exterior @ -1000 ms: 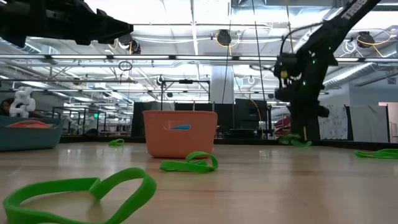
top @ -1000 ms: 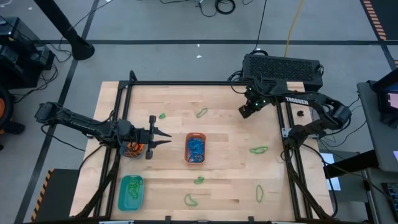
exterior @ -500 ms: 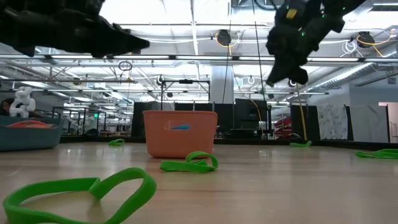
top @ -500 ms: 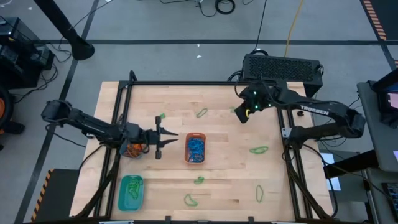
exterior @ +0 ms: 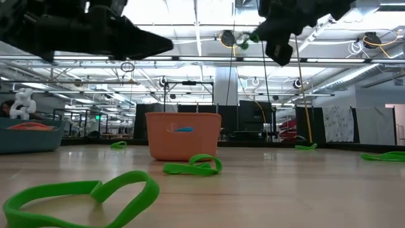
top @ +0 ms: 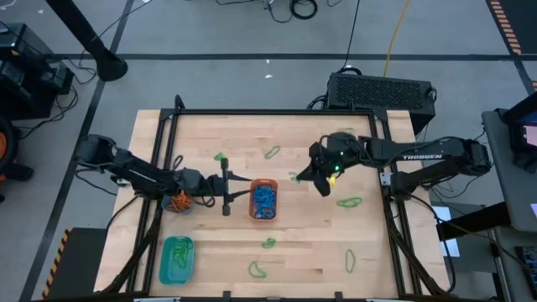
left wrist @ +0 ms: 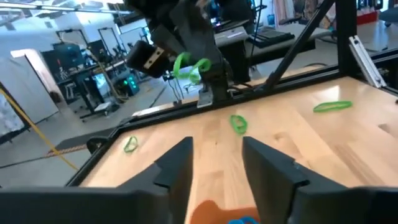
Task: Sort rubber bands into baskets
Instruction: Put the green rubber band into the green bin
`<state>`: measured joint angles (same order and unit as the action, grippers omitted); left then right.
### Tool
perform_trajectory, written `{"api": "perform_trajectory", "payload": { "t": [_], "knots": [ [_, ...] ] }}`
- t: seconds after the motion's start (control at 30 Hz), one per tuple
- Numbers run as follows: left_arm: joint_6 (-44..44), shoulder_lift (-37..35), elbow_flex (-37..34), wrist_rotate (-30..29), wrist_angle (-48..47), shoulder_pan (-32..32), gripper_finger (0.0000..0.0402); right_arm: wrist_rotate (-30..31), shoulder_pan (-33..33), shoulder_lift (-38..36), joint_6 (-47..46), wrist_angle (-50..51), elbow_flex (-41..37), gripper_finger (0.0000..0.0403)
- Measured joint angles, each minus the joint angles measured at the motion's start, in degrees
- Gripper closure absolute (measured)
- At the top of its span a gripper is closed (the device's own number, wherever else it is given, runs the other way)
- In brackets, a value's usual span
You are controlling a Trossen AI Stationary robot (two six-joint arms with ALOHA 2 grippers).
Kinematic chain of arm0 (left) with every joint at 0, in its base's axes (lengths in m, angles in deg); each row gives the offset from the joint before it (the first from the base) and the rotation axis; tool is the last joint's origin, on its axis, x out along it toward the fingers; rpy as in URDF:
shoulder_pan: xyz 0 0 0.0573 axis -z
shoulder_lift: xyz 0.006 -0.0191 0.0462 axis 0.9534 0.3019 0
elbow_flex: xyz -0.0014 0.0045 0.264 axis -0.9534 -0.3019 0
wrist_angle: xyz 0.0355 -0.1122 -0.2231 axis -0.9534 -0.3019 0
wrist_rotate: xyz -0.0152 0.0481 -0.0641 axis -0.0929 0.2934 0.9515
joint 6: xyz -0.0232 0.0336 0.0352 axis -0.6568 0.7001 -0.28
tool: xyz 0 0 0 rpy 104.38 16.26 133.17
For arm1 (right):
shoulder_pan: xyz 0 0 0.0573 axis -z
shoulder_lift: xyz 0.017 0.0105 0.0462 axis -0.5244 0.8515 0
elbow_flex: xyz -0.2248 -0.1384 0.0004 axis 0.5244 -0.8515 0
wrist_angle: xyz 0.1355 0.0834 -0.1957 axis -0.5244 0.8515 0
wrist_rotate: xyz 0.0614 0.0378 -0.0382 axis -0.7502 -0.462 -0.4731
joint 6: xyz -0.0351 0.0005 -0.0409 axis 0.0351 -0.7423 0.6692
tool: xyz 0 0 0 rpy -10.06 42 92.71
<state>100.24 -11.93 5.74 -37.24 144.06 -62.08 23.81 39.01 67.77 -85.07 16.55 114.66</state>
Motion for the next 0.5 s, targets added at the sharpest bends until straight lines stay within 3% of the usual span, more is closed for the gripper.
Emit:
{"api": "perform_trajectory", "payload": {
  "t": [0.23,0.37,0.5],
  "knots": [
    [-5.40,6.68,6.69,3.45,-0.14,-0.09,0.0196,0.10,-6.78,4.59,-1.39,-8.04,0.00,0.0402],
    [-10.08,10.51,10.63,4.29,-0.07,-0.74,0.0185,0.13,-9.07,7.47,-1.39,-11.99,0.00,0.0402],
    [-12.29,14.06,13.63,10.11,-0.13,-1.18,0.0184,0.17,-10.54,9.95,-1.33,-15.61,0.00,0.0402]
  ]
}}
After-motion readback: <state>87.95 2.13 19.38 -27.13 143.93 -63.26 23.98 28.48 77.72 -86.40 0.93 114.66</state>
